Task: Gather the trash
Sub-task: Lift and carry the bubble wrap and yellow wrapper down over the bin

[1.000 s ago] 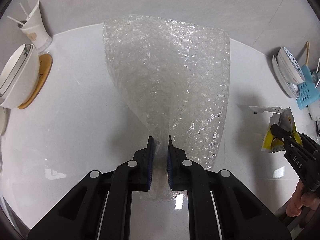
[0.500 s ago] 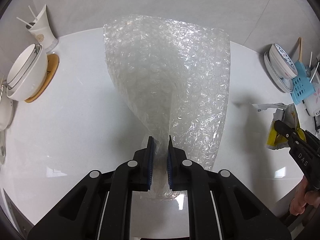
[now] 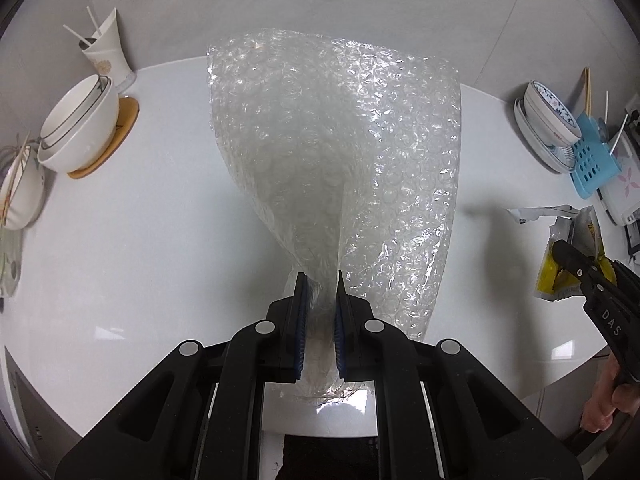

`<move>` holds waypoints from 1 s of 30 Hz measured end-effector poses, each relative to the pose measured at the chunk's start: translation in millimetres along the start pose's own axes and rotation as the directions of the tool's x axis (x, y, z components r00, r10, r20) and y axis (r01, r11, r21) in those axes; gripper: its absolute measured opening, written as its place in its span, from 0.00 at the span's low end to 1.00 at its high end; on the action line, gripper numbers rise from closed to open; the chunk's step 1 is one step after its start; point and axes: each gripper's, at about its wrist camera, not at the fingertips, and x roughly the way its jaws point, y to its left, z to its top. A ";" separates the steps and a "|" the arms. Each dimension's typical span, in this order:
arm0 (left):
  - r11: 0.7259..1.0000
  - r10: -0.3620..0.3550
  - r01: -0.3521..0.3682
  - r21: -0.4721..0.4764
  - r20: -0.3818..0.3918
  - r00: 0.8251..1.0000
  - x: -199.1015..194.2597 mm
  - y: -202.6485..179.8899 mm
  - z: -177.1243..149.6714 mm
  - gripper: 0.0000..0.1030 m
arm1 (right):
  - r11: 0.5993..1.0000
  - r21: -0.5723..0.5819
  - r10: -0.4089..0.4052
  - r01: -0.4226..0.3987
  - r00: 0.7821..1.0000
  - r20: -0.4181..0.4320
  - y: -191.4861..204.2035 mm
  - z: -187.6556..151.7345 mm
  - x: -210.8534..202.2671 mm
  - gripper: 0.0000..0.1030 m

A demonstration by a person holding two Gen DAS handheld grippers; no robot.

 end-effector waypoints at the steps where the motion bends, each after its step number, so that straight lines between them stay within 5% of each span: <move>1: 1.000 -0.001 0.001 -0.001 0.002 1.000 -2.2 -1.6 -3.3 0.10 | 1.000 -0.001 0.000 0.000 1.000 0.001 -1.0 -0.8 -0.9 0.19; 15: 1.000 0.004 -0.004 -0.009 0.017 1.000 -23.6 -10.1 -44.2 0.10 | 1.000 -0.012 0.011 -0.011 1.000 0.009 -3.8 -12.8 -10.4 0.19; 30: 1.000 -0.001 0.002 -0.014 0.029 1.000 -50.3 -42.3 -124.6 0.10 | 0.999 -0.032 0.021 -0.020 0.999 0.027 -7.3 -17.7 -19.7 0.19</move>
